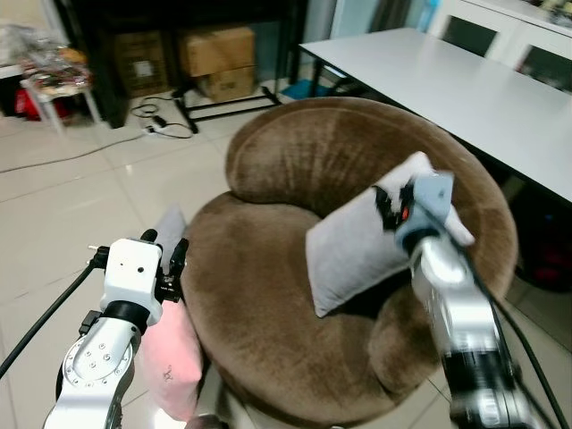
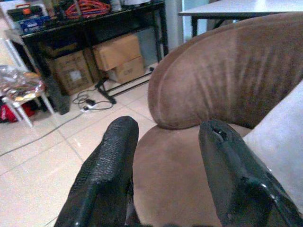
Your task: Move the pillow to the sofa from floor
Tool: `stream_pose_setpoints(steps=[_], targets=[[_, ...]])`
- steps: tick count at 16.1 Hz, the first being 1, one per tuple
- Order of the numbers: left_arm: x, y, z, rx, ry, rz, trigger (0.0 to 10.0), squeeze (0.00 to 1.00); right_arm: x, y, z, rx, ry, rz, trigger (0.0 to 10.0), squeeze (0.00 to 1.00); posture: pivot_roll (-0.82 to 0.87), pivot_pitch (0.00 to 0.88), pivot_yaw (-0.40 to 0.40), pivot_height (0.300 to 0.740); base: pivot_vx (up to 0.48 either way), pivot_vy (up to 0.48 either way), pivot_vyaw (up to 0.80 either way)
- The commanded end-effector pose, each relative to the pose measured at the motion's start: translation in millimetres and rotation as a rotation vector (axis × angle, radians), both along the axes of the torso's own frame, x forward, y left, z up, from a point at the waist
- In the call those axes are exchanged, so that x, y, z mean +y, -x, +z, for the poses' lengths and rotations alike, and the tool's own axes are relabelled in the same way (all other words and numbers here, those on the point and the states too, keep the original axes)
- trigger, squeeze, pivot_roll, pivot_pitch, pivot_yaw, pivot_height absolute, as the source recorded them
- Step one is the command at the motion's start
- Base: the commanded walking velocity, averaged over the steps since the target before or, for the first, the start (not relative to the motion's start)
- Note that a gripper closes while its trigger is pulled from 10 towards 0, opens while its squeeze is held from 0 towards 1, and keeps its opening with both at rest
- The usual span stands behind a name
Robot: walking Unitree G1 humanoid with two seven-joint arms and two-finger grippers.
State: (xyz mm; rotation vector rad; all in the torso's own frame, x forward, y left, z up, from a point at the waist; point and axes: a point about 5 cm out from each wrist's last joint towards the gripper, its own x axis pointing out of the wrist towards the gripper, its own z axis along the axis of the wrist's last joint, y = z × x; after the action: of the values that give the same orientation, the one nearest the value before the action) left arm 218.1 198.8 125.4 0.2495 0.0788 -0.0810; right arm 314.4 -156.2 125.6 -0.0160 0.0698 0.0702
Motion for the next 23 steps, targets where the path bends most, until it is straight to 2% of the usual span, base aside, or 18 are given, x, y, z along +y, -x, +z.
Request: stream_pose_setpoints(steps=[1,3,4,5,6,8,9,11,15,16,17,23], targets=[[-0.4,0.2,2,-0.011,-0.007,0.009,10.0,0.0,2.9,4.1,14,-0.042,-0.036,0.008,10.0,0.0,0.05,0.0,-0.095,0.74,0.0,0.0,0.0],[0.8,-1.5,3,-0.021,-0.01,0.03,10.0,0.0,3.3,17.0,12,0.0,-0.046,0.01,10.0,0.0,0.05,0.0,-0.1,0.74,0.0,0.0,0.0],[1.3,-1.4,2,-0.023,-0.01,0.035,10.0,0.0,1.7,22.7,11,0.028,-0.014,-0.028,10.0,0.0,0.05,0.0,-0.101,0.74,0.0,0.0,0.0],[1.5,-1.1,2,-0.022,-0.009,0.039,10.0,0.0,0.2,24.4,9,0.063,-0.03,-0.061,10.0,0.0,0.05,0.0,-0.104,0.74,0.0,0.0,0.0],[1.5,-1.0,2,-0.022,-0.008,0.041,10.0,0.0,0.0,24.5,8,0.075,-0.051,-0.067,10.0,0.0,0.05,0.0,-0.105,0.74,0.0,0.0,0.0],[1.5,-0.5,2,-0.023,-0.007,0.044,10.0,0.0,0.4,24.9,12,0.034,-0.041,-0.056,10.0,0.0,0.05,0.0,-0.108,0.74,0.0,0.0,0.0],[1.9,0.3,3,-0.028,-0.007,0.049,10.0,0.0,2.8,27.4,12,0.041,-0.016,-0.002,10.0,0.0,0.05,0.0,-0.11,0.74,-0.27,0.0,0.0],[1.7,0.5,4,-0.03,-0.006,0.053,10.0,0.0,6.5,28.4,13,0.045,-0.061,0.03,10.0,0.0,0.05,0.0,-0.113,0.74,-0.294,0.0,0.0],[0.7,1.1,4,-0.032,-0.009,0.059,10.0,0.0,6.5,28.1,13,0.022,-0.019,0.002,10.0,0.0,0.06,0.0,-0.119,0.74,-0.296,0.0,0.0],[1.2,1.4,4,-0.032,-0.013,0.064,10.0,0.0,4.0,27.5,11,0.036,0.02,-0.033,10.0,0.0,0.05,0.0,-0.121,0.74,0.0,0.0,0.0],[3.4,1.9,3,-0.029,-0.028,0.079,10.0,0.0,1.8,27.7,7,0.071,0.016,-0.035,10.0,0.0,0.05,0.0,-0.123,0.74,0.0,0.0,0.0],[7.5,4.2,2,-0.035,-0.003,0.124,10.0,0.0,7.6,27.2,7,0.095,0.015,0.056,10.0,0.0,0.05,0.0,-0.128,0.74,0.0,0.0,0.0]])
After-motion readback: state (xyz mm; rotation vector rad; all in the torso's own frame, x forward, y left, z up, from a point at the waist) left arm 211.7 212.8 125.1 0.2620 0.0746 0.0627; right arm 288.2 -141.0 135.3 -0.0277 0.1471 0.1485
